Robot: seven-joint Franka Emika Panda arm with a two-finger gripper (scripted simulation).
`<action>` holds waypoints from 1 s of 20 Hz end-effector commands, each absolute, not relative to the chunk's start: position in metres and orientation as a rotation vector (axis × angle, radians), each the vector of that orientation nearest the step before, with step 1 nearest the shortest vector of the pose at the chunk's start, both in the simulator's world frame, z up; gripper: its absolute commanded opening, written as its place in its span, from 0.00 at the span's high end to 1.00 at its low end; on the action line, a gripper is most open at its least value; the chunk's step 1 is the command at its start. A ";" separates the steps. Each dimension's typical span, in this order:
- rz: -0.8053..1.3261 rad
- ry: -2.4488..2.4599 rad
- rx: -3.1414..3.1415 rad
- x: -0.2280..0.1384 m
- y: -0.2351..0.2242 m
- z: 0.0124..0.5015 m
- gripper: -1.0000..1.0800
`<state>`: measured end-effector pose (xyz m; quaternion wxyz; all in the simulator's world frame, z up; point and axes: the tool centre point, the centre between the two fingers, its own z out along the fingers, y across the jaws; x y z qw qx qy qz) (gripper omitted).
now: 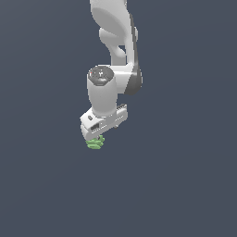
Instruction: Pick up the object and move it to a goal position.
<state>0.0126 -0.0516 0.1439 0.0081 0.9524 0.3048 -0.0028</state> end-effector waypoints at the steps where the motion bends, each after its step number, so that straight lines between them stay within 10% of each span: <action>1: -0.010 1.044 2.947 0.013 -0.056 0.142 0.04; 20: -0.011 1.684 2.644 0.013 -0.093 0.125 0.04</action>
